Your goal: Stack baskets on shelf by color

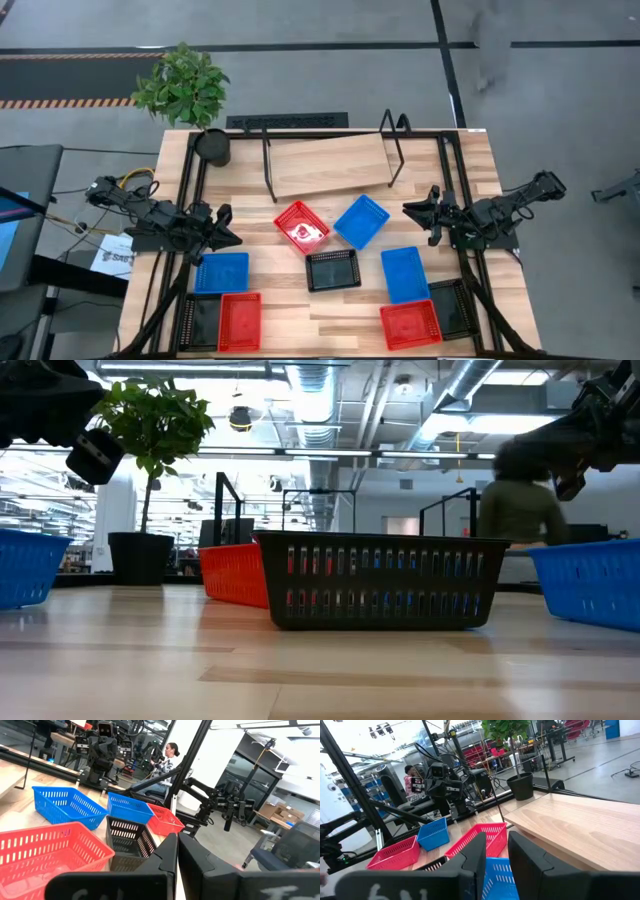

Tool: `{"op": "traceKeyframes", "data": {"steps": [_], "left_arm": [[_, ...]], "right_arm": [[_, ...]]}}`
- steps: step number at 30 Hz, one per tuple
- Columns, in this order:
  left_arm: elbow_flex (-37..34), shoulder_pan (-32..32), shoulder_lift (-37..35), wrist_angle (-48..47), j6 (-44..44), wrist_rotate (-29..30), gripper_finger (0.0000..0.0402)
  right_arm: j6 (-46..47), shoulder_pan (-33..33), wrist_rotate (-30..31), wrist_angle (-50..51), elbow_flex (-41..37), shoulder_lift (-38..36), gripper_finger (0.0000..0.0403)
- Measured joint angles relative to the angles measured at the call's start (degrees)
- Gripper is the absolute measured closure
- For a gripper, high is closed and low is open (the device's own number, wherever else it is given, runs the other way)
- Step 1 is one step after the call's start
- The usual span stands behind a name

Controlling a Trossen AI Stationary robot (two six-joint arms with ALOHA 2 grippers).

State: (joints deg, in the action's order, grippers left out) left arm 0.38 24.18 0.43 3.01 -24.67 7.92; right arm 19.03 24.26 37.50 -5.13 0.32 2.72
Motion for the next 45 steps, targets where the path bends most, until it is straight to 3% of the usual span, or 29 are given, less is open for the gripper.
{"op": "traceKeyframes", "data": {"steps": [23, 30, 34, 39, 45], "left_arm": [[-0.02, -0.01, 0.0, 0.49, 5.05, 3.06, 0.0401], [-0.02, -0.02, 0.0, 2.04, 2.74, 6.33, 0.0401], [-0.01, -0.02, -0.01, 3.16, -3.87, 7.55, 0.0401], [-0.02, -0.02, 0.0, 1.91, -6.28, 8.3, 0.0401], [-0.02, 0.02, 0.0, 2.12, -8.37, 20.71, 0.0401]], "right_arm": [[-0.02, -0.03, 0.02, -0.06, 0.0, 0.0, 0.0297], [-2.86, -0.1, 1.51, -2.35, 0.53, 0.0, 0.0297], [-2.86, -0.1, 1.51, -7.47, 0.79, -0.02, 0.0297], [0.53, -0.1, 1.48, -10.1, 0.85, -0.02, 0.0297], [0.87, -0.1, 1.48, -10.1, 0.9, -0.02, 0.0297]]}}
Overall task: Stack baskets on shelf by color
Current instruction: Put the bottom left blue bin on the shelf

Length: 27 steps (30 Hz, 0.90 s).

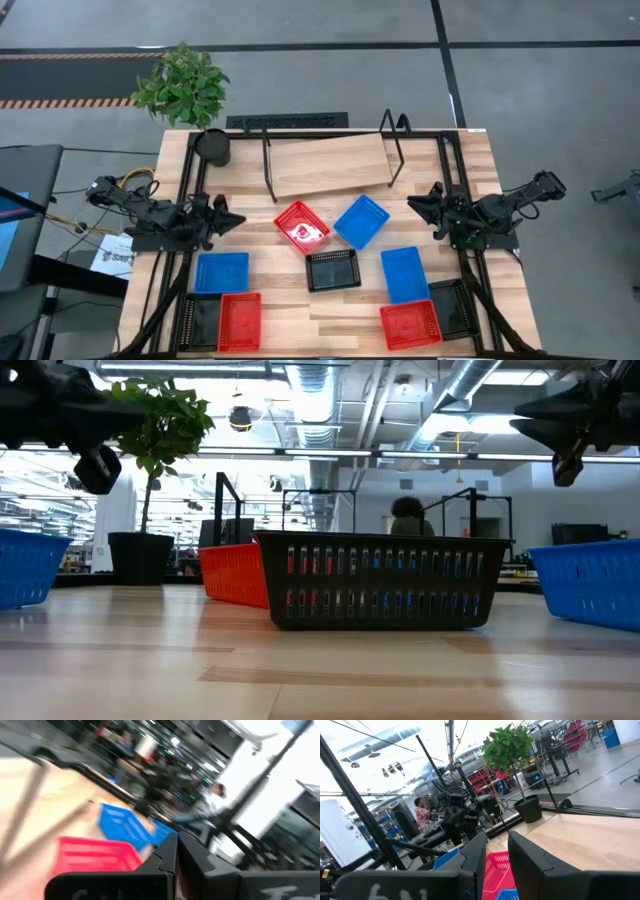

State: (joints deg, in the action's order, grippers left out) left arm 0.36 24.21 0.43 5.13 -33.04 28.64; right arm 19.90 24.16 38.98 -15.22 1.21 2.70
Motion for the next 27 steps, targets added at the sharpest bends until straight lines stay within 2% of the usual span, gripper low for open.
{"op": "traceKeyframes", "data": {"steps": [7, 9, 12, 17, 21, 24, 27], "left_arm": [[0.0, 0.0, -0.02, 1.0, -1.47, 11.38, 0.0401], [0.0, -0.06, 0.0, 1.72, -1.31, 12.56, 0.0393], [0.0, -0.04, -0.02, 4.43, -0.21, 11.29, 0.0362], [0.67, -0.05, -0.03, 13.65, -0.09, 5.56, 0.0274], [6.67, 0.0, 1.96, 13.86, 1.2, 1.23, 0.0204], [12.84, -0.02, 6.73, 10.93, 4.43, 0.3, 0.0168], [21.43, -0.02, 13.74, 1.74, 6.94, 0.79, 0.0151]], "right_arm": [[0.19, 0.0, 0.01, -0.11, 0.08, 0.0, 0.0297], [0.17, 0.0, 0.12, -0.17, 0.11, 0.0, 0.0297], [-0.29, 0.0, 1.46, -0.15, 0.11, 0.0, 0.0289], [-0.95, -0.78, 1.86, -0.09, 0.13, 0.0, 0.0246], [-0.92, -1.11, 1.7, -0.1, 0.17, 0.0, 0.0202], [-0.89, -1.11, 1.66, -0.11, 0.17, 0.0, 0.0175], [-0.89, -1.11, 1.57, -0.14, 0.17, 0.01, 0.016]]}}
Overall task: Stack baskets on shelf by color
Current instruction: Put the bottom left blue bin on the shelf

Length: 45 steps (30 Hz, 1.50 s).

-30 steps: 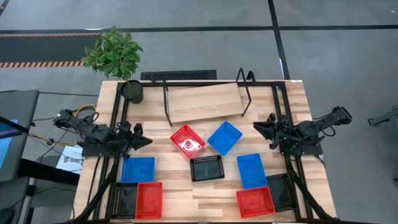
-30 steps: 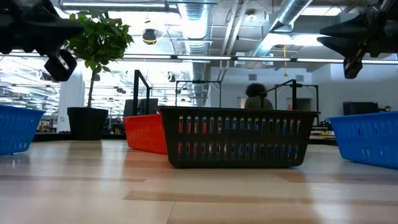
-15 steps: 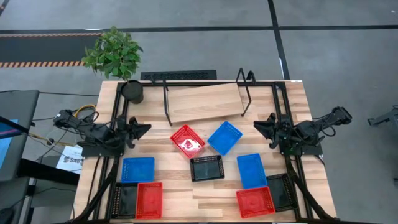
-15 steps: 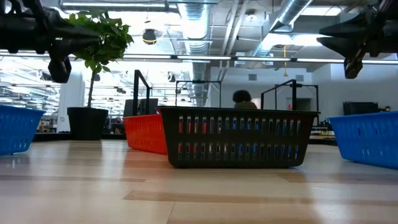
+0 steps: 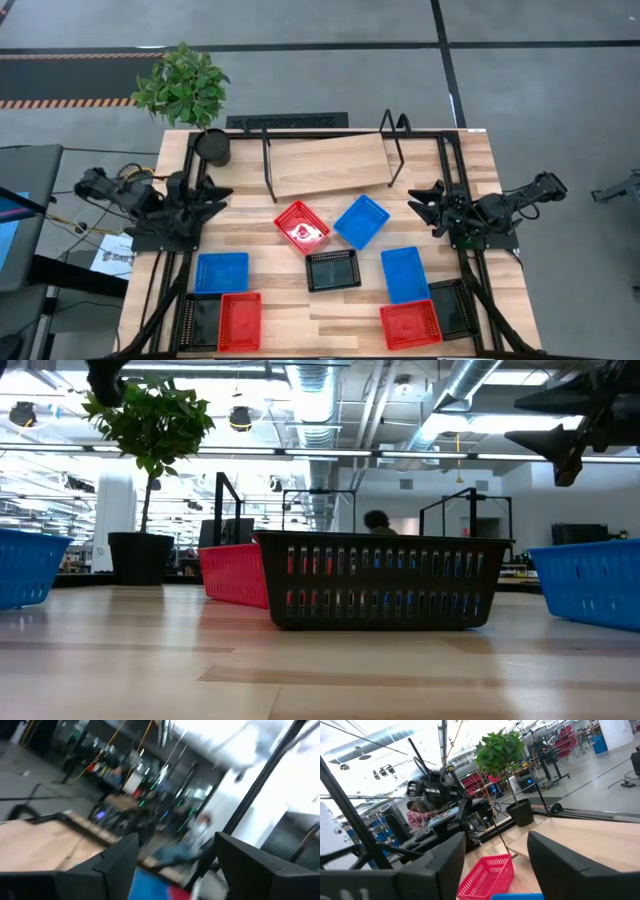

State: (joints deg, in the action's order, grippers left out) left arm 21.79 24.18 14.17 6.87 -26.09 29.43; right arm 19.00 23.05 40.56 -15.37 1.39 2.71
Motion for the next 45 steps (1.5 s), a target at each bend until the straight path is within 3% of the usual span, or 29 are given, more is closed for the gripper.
{"op": "traceKeyframes", "data": {"steps": [4, 8, 11, 16, 20, 23, 27, 37, 45], "left_arm": [[13.77, 0.0, 11.9, -24.9, -3.41, 0.49, 0.0148], [26.68, -0.02, 24.16, -52.23, -10.69, -3.73, 0.0152], [32.4, 0.0, 31.84, -61.52, -13.91, -5.4, 0.0152], [34.04, -0.46, 40.21, -59.15, -12.8, -13.39, 0.0153], [34.04, -1.72, 44.34, -65.54, -14.68, -21.73, 0.0153], [34.03, -2.31, 44.88, -69.46, -14.44, -21.81, 0.0153], [30.9, -2.73, 42.62, -67.01, -12.54, -22.39, 0.0153], [12.21, -3.67, 37.64, -59.74, -16.15, -27.27, 0.0153], [9.46, -3.65, 37.45, -59.05, -10.42, -29.04, 0.0153]], "right_arm": [[0.02, 0.0, 0.02, -0.03, 0.0, 0.01, 0.0157], [0.02, 0.0, 0.02, -0.05, 0.02, 0.01, 0.0158], [0.02, 0.0, 0.02, 0.15, 0.04, 0.01, 0.0158], [0.03, 0.0, 0.02, 0.72, 0.04, 0.01, 0.0158], [0.68, 0.0, 0.02, 1.54, 0.04, 0.01, 0.0158], [0.63, 0.0, 0.01, 1.71, 0.04, 0.01, 0.0158], [0.61, 0.0, -0.02, 2.09, 0.04, 0.01, 0.0158], [0.6, 0.2, -0.13, 4.28, 0.04, 0.01, 0.0158], [0.59, 0.17, -0.13, 4.81, 0.04, 0.01, 0.0158]]}}
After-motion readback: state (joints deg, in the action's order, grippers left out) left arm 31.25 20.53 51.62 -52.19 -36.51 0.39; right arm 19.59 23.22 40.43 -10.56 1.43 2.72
